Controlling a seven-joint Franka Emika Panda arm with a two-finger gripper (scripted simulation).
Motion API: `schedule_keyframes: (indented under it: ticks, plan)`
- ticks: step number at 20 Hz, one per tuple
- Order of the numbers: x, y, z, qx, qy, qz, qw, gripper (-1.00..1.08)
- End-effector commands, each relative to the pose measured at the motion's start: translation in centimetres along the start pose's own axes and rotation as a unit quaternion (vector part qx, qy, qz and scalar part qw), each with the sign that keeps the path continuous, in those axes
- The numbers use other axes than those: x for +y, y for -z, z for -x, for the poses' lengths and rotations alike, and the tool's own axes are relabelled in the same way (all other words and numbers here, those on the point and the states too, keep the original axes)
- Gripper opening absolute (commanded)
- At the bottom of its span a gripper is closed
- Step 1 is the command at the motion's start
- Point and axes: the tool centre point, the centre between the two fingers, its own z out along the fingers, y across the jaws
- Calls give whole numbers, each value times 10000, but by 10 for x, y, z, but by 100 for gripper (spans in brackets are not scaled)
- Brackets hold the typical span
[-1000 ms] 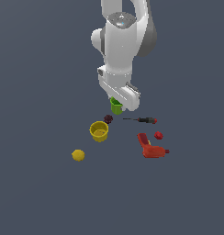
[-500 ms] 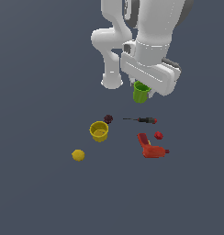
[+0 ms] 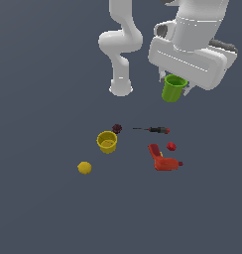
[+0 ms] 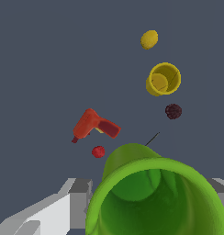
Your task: Pick up a designated object from a clutter of objects.
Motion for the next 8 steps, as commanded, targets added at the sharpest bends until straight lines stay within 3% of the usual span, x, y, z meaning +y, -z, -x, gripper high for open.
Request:
schedule_keyframes:
  ticks: [1, 8]
  plan:
    - [-6, 8, 4, -2, -5, -3, 10000, -100]
    - [-12, 15, 8, -2, -5, -3, 10000, -100]
